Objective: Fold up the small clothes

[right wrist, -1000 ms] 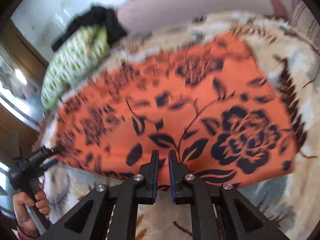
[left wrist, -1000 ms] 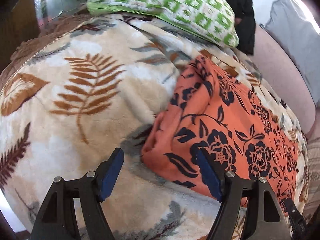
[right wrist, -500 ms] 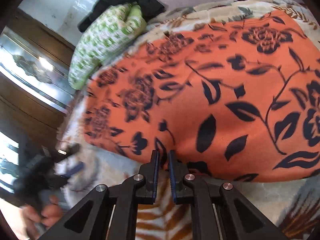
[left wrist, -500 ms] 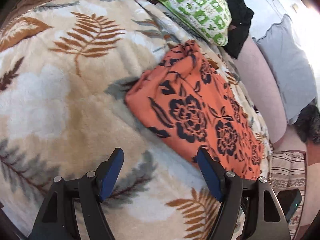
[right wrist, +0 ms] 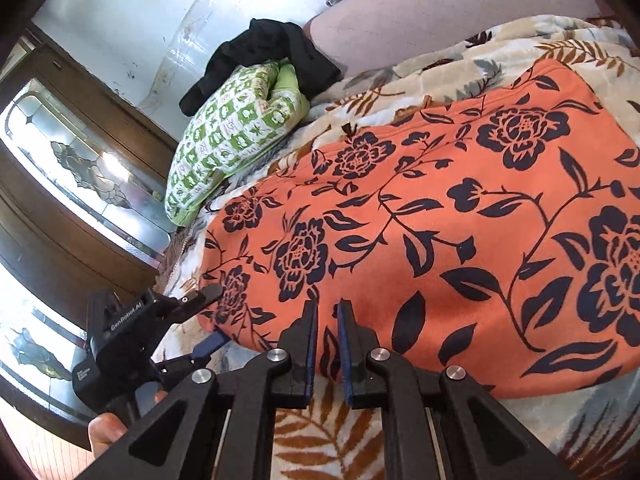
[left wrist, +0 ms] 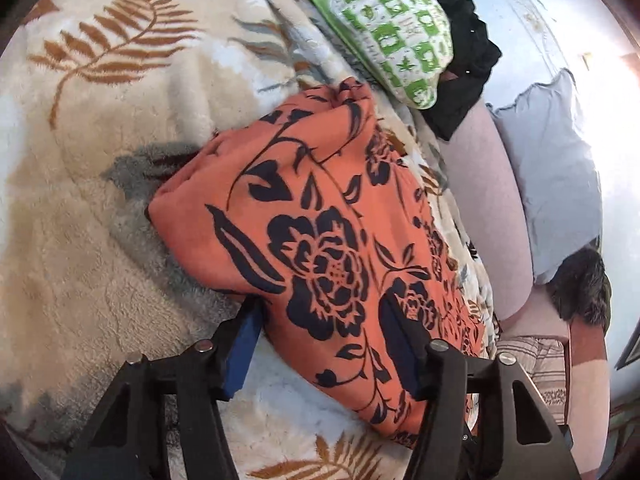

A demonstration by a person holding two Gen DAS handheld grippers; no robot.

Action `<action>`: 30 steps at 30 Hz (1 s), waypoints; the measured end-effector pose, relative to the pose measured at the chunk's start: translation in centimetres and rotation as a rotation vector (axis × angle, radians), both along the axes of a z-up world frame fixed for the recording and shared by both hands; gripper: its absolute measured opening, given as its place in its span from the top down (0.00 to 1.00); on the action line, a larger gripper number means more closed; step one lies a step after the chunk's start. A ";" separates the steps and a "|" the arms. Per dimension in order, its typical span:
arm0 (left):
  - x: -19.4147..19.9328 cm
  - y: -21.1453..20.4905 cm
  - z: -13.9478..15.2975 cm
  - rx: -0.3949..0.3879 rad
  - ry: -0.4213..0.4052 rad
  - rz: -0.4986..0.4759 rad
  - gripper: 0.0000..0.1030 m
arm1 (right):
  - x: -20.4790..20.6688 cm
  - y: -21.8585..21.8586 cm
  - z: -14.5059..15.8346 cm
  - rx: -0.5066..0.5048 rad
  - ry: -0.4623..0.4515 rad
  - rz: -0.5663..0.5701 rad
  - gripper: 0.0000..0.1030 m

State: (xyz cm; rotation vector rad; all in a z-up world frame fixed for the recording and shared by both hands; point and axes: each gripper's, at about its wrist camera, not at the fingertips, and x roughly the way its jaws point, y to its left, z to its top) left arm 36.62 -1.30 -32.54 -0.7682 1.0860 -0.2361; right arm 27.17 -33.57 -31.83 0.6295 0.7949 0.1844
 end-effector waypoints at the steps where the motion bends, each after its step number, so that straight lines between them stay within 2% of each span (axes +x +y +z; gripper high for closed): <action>1: -0.1 -0.1 0.1 0.004 -0.006 0.007 0.44 | 0.1 0.1 -0.4 -0.003 0.007 0.002 0.89; 2: -0.1 -0.2 0.2 0.011 -0.009 0.011 0.44 | 0.5 0.4 -0.9 -0.008 0.026 0.010 0.89; 4: -0.2 -0.3 0.1 0.008 -0.003 0.021 0.39 | 1.8 1.1 -2.8 -0.029 0.127 0.049 0.88; 5: -0.2 -0.2 0.0 -0.006 0.008 0.027 0.37 | 1.9 1.1 -3.3 -0.021 0.139 0.051 0.88; 7: -0.4 0.0 -0.2 -0.040 0.024 0.048 0.33 | 2.0 0.7 -3.4 0.012 0.140 0.038 0.89; 12: 0.1 -0.4 -0.2 -0.032 0.007 0.072 0.32 | 2.3 -0.1 -4.0 0.074 0.150 0.030 0.89; 15: 1.4 -1.3 -0.3 -0.008 -0.025 0.062 0.32 | 2.3 0.2 -3.8 0.041 0.141 0.037 0.89; 19: 1.4 -1.2 -0.5 -0.034 -0.058 0.102 0.32 | 2.0 0.9 -3.3 -0.020 0.124 0.054 0.89; 20: 1.4 -1.4 -0.4 -0.018 -0.063 0.104 0.36 | 2.0 1.0 -3.3 -0.025 0.121 0.057 0.89; 21: 1.2 -1.6 -0.2 0.010 -0.070 0.109 0.61 | 2.0 0.9 -3.3 -0.023 0.120 0.059 0.89; 22: 1.2 -1.7 -0.1 0.033 -0.074 0.106 0.71 | 2.0 0.8 -3.4 -0.017 0.119 0.059 0.89; 26: 1.5 -1.8 -0.4 0.051 -0.074 0.103 0.71 | 2.0 0.7 -3.5 -0.001 0.122 0.061 0.89; 28: 1.9 -1.6 -0.7 0.018 -0.066 0.117 0.57 | 2.0 0.7 -3.5 -0.001 0.125 0.064 0.89; 30: 2.0 -1.2 -1.0 -0.055 -0.077 0.133 0.49 | 2.0 0.6 -3.5 0.006 0.127 0.064 0.89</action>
